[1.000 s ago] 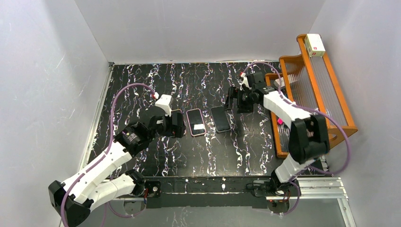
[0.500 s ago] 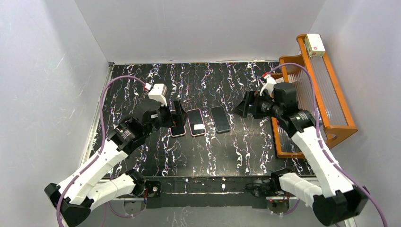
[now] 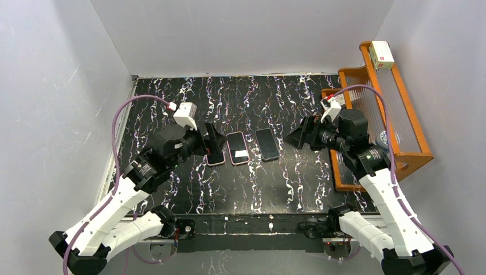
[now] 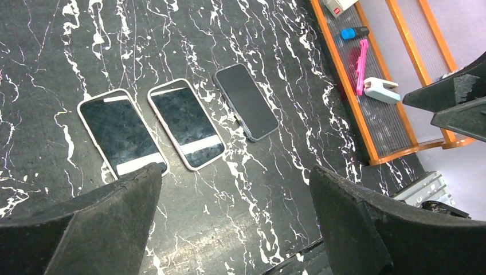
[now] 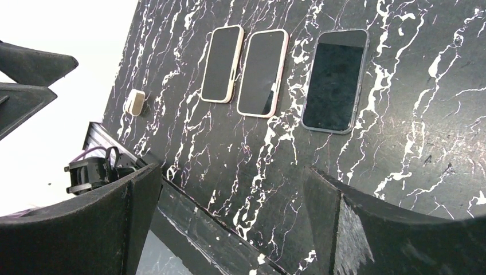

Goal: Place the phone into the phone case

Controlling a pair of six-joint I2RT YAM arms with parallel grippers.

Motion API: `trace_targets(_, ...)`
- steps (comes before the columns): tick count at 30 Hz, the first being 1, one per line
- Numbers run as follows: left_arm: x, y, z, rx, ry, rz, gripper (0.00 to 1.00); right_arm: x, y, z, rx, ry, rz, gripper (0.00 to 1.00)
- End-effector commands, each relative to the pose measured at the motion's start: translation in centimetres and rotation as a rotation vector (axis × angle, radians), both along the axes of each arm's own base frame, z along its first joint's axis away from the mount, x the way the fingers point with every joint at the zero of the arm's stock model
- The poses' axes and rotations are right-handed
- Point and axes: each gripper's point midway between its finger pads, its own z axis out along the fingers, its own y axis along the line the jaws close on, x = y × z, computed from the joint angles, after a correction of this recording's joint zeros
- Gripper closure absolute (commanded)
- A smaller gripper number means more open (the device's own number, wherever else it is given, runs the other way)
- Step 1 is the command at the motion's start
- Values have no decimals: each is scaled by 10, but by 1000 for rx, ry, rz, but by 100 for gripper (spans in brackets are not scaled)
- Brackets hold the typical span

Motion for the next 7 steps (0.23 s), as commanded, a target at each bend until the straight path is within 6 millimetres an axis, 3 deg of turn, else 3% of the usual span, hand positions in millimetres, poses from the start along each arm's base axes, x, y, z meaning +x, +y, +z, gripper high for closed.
trace_targets(1, -1, 3, 7, -20, -36, 1, 2, 2, 5, 9, 41, -22, 13, 1)
trace_targets(7, -3, 3, 2, -7, -36, -13, 2, 3, 7, 9, 57, -21, 9, 1)
